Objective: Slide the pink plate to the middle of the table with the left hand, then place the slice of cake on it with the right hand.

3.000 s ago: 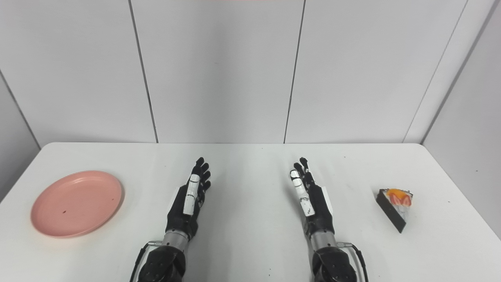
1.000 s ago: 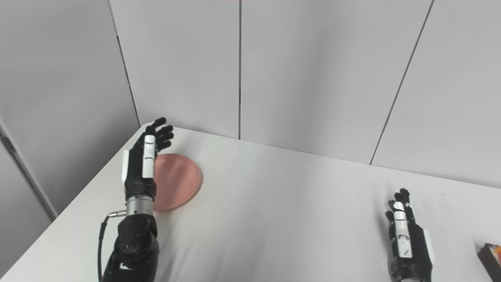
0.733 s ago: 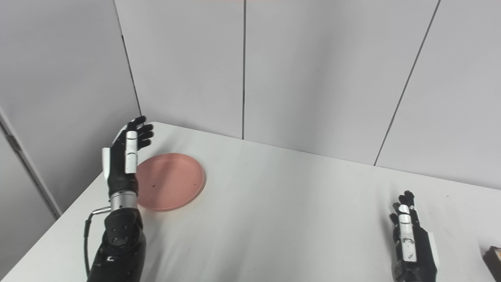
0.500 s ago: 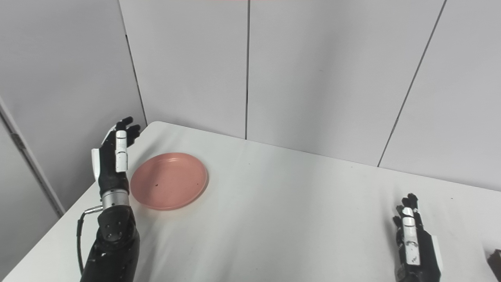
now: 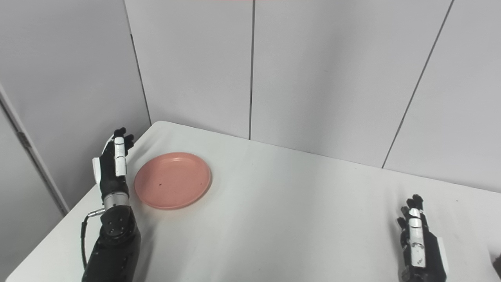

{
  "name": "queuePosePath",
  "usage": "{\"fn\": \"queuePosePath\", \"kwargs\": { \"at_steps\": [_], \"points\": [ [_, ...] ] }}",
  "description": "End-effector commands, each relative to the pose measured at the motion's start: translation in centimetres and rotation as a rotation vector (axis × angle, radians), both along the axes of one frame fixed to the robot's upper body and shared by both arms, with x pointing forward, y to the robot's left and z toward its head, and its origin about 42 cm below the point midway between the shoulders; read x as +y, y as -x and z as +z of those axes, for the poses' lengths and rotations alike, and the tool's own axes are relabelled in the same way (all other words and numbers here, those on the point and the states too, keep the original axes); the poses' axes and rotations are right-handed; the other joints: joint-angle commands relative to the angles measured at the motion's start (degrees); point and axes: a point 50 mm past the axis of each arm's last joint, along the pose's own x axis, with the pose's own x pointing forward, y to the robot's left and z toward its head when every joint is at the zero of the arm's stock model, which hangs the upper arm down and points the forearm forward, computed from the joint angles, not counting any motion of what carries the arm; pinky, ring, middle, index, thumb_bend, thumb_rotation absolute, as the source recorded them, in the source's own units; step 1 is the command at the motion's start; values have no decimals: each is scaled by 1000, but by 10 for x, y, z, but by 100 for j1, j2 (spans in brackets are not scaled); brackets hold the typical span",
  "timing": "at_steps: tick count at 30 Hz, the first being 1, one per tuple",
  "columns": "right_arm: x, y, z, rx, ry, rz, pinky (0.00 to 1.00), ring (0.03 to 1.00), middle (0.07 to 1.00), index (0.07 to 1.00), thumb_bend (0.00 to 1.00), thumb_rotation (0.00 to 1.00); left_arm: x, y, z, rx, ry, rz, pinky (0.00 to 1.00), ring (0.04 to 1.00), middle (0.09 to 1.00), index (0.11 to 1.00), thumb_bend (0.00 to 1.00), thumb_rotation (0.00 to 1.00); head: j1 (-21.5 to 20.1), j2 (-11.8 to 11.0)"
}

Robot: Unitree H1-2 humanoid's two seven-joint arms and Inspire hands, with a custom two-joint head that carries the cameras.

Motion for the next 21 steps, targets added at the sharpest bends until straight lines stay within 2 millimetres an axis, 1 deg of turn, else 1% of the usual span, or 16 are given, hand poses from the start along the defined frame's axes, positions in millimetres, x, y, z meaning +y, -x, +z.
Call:
{"fn": "queuePosePath", "kwargs": {
  "at_steps": [1,6,8,10,14,17,21],
  "points": [
    [3,-5,19,-58,2,7,1000,1000,1000,1000,423,913,2,-15,24,-87,-23,-20,922,853,823,826,686,1000,-3,0],
    [3,-5,21,-65,-4,10,1000,1000,1000,1000,399,918,3,-22,16,-55,-10,-51,936,888,860,863,685,1000,5,19],
    [3,-4,22,-62,-5,7,1000,1000,1000,1000,405,916,3,-23,14,-49,1,-55,941,898,873,877,682,1000,5,19],
    [4,-4,22,-63,-3,6,1000,1000,1000,1000,408,923,3,-24,12,-47,7,-55,927,898,877,882,677,1000,5,19],
    [4,-4,23,-66,1,9,1000,1000,1000,1000,399,924,2,-23,9,-43,26,-79,929,895,878,888,670,1000,6,23],
    [4,-3,25,-60,-1,8,1000,1000,1000,1000,400,923,-4,-22,9,-65,122,-139,934,897,893,894,685,1000,10,59],
    [4,-3,25,-62,-7,3,1000,1000,1000,1000,392,907,-11,-20,6,-78,182,-182,833,856,848,846,712,1000,2,76]
  ]
}}
